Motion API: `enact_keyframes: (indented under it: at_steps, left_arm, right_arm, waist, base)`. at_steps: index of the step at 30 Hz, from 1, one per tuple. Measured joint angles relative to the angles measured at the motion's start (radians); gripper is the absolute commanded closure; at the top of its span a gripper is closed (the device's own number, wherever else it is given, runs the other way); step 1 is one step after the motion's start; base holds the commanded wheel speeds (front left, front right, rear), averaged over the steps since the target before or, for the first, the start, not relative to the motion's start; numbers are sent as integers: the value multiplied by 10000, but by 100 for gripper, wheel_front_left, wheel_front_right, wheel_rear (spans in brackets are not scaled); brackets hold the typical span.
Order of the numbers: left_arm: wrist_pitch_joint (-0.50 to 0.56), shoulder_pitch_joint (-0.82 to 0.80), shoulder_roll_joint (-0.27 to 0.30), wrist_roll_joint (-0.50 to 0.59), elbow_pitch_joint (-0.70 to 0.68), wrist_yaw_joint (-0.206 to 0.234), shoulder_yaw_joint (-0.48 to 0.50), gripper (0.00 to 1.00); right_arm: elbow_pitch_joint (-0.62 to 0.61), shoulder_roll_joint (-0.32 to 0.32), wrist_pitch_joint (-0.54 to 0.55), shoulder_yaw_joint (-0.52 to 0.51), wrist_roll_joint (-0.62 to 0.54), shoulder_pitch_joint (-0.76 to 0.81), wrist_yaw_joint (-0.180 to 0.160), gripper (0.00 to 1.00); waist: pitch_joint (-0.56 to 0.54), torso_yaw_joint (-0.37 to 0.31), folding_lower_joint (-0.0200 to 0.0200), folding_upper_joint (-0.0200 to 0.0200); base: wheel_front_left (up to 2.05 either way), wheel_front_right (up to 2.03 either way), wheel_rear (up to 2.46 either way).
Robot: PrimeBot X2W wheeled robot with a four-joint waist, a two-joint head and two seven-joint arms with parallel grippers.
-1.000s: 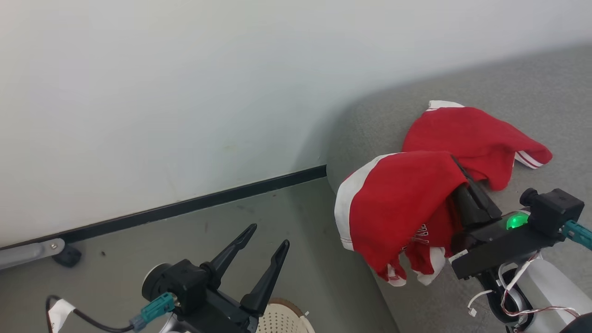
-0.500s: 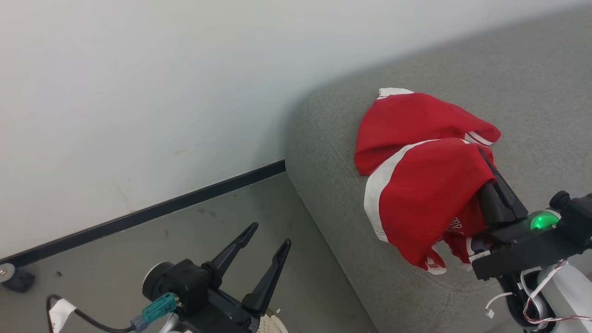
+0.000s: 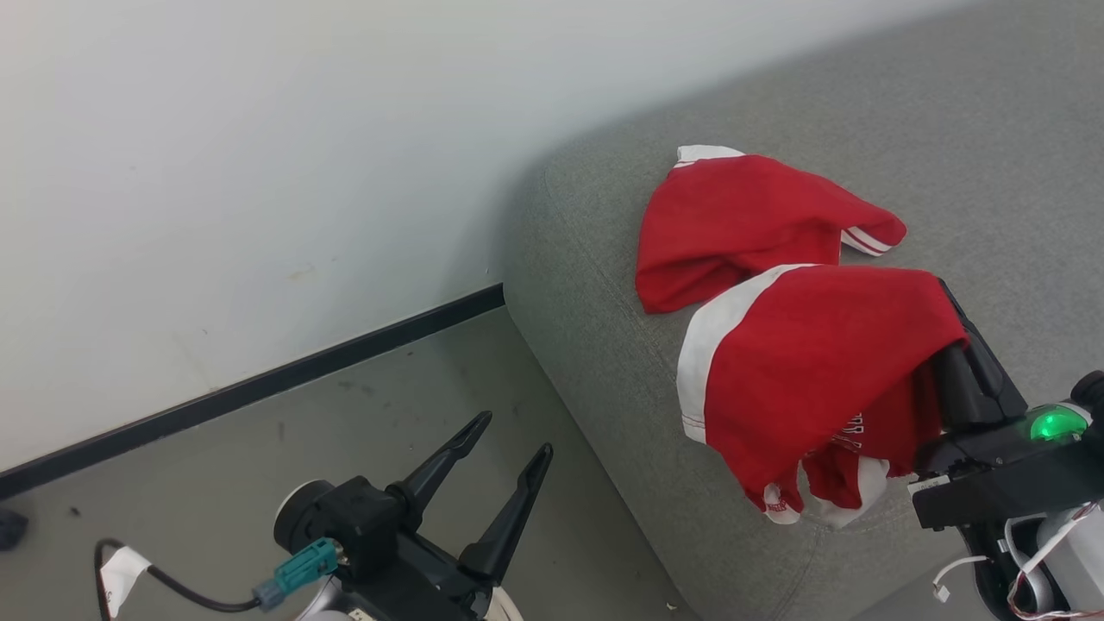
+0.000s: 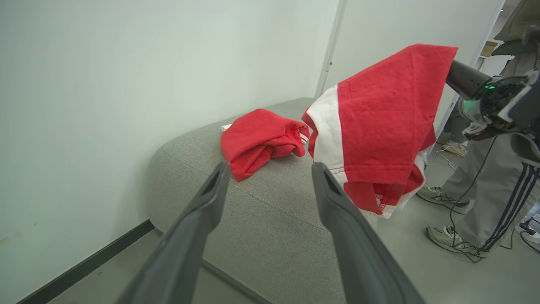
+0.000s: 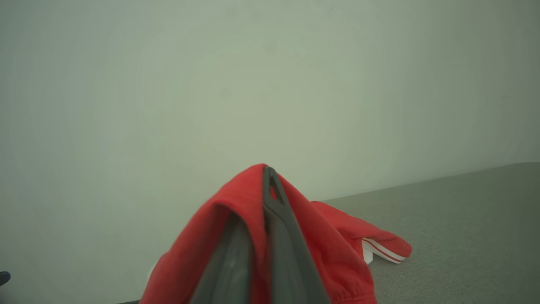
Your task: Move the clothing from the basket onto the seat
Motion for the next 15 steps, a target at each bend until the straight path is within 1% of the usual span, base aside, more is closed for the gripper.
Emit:
enact_keyframes:
  at_steps: [5,12,15]
  left_arm:
    - [2,-74,0,0,8,-8,-2,0]
    - [15,-87,0,2,-2,-8,-13,0]
    - [73,-115,-6,17,-63,-8,-48,0]
  right_arm:
    - [-249,0,2,-138,-105,130,-17,100]
    - [-276,-10,0,-401,-134,116,-6,100]
    - [-192,-148,0,-545,-138,-29,15,100]
  waist:
    - [50,13,0,0]
    - [150,57,0,0]
    - [262,76,0,0]
  base:
    - [0,0,0]
    - [0,0,0]
    - [0,0,0]
